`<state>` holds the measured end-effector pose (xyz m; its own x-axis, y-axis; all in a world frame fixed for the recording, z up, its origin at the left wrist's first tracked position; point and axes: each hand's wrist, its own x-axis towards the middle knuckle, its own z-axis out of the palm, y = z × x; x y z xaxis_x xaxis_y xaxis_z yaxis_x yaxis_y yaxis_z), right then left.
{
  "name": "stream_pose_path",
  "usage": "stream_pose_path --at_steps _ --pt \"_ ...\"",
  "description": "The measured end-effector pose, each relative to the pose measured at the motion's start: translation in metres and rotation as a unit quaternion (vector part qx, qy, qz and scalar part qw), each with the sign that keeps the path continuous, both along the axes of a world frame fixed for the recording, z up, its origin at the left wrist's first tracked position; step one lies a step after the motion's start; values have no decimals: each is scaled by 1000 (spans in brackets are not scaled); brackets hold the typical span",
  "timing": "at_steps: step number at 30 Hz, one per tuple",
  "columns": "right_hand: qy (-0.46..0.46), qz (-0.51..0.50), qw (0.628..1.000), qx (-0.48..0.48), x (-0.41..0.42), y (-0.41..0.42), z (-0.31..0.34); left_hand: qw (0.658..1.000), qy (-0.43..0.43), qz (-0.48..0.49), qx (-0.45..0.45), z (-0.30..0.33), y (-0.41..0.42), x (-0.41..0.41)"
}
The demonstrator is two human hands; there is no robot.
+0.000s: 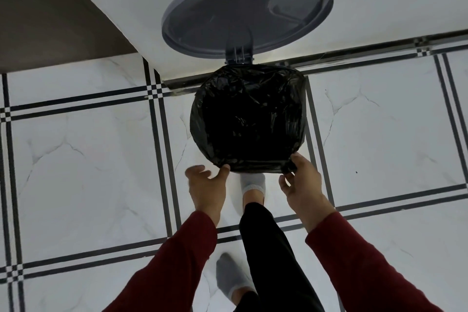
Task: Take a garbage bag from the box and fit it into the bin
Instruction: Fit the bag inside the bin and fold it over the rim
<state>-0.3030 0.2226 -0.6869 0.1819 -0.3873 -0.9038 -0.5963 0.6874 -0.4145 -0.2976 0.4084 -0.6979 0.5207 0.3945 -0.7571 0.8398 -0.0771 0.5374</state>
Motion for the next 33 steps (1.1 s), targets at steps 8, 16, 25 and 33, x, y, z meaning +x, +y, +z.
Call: stream_pose_path --at_steps 8,16,25,33 --pt "22 98 994 33 -9 -19 -29 972 69 110 -198 -3 10 -1" --pt "28 137 990 17 10 -36 -41 969 88 130 -192 -7 19 9" --pt "-46 14 998 32 38 -43 -8 934 67 258 -238 2 21 46" --pt "10 45 998 -30 45 -54 -19 959 26 232 -162 5 13 55"
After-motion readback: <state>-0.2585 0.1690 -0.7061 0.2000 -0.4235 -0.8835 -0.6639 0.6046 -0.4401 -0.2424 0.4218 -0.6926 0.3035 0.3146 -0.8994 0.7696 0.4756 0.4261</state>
